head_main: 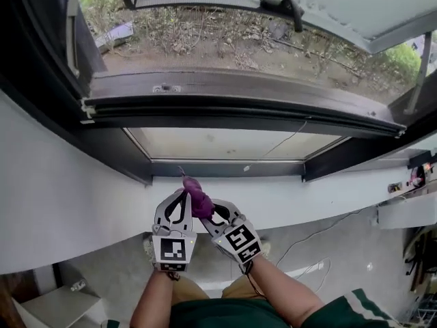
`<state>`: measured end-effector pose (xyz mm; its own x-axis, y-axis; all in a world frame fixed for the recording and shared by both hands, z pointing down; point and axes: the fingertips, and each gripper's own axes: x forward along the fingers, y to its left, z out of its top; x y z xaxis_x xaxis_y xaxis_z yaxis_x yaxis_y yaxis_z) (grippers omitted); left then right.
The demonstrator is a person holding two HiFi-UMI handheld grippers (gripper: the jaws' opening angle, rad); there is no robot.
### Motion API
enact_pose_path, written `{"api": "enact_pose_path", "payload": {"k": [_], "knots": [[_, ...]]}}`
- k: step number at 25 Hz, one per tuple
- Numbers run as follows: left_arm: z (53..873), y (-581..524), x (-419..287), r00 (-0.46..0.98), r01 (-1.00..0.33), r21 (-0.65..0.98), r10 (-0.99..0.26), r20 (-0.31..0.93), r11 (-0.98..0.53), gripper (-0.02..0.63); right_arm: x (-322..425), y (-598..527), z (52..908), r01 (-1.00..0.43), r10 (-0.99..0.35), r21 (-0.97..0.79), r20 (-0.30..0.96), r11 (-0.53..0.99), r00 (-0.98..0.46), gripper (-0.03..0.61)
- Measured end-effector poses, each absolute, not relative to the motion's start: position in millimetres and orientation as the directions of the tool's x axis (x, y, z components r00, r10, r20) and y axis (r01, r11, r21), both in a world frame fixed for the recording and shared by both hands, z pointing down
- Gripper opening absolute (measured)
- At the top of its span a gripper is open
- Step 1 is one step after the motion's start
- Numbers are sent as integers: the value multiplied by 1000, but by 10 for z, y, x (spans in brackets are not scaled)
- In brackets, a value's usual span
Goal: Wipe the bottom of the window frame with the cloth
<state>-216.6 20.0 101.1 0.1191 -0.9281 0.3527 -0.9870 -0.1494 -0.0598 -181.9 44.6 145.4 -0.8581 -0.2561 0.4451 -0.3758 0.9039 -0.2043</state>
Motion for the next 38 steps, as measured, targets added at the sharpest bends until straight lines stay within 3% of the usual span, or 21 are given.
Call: {"api": "enact_pose_path", "payload": {"k": [21,38], "knots": [[-362,81,-1097,401,-904,-74,-895,193,-421,9,-742,146,-233,-549,-521,-87,222,831,-824,110],[-787,-64,-979,487,-856,-120,-863,136,-502,9,-539,92,-512,-646,-630,-30,188,763,-753,110]]}}
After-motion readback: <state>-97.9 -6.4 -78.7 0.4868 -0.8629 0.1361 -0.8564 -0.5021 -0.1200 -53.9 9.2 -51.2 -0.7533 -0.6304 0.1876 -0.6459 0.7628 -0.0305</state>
